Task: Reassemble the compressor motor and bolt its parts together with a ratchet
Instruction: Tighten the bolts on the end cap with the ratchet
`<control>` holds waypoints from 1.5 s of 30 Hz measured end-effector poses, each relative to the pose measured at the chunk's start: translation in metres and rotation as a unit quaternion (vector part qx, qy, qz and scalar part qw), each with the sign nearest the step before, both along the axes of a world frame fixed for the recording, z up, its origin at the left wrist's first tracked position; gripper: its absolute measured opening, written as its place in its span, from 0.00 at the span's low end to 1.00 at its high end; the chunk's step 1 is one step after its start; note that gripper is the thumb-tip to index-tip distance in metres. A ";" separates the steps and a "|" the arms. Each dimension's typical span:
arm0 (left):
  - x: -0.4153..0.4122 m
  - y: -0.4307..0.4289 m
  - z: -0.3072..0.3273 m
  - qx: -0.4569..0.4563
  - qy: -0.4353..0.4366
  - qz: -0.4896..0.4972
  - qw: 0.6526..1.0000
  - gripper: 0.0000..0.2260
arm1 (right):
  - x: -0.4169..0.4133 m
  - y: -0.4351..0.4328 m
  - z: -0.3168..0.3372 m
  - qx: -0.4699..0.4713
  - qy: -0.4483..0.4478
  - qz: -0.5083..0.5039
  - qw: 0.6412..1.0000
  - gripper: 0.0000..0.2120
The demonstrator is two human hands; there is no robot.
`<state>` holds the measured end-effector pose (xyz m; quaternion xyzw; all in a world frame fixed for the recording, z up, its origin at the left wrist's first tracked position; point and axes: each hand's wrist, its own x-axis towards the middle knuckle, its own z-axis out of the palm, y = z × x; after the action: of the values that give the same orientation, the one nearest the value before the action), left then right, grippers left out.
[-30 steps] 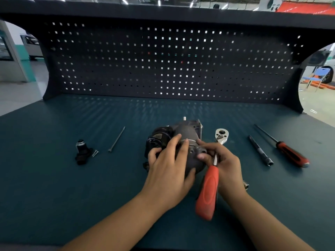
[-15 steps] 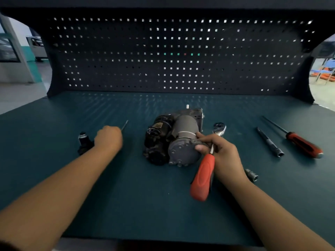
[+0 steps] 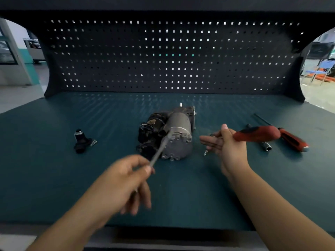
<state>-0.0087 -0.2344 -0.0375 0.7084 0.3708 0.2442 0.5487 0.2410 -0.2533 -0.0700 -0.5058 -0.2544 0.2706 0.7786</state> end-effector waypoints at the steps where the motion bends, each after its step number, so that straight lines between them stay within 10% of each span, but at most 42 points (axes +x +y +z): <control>1: 0.003 -0.012 -0.004 -0.012 0.015 -0.027 0.999 0.05 | 0.000 -0.001 0.000 -0.002 0.005 0.009 1.000 0.14; 24: 0.054 -0.037 -0.021 -0.168 -0.144 0.005 0.975 0.07 | -0.004 -0.003 0.004 -0.052 -0.043 0.040 0.997 0.15; 35: 0.120 0.013 0.005 -0.464 -0.293 0.068 0.834 0.12 | -0.005 0.001 0.003 -0.096 -0.072 0.054 0.991 0.13; 45: 0.099 0.025 -0.005 -0.357 -0.119 -0.050 0.925 0.14 | 0.022 0.042 0.030 -0.209 -0.248 0.081 0.942 0.15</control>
<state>0.0901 -0.2098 -0.0420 0.4491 0.3292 0.1508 0.8168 0.2627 -0.2116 -0.0398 -0.6864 -0.4172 0.2453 0.5428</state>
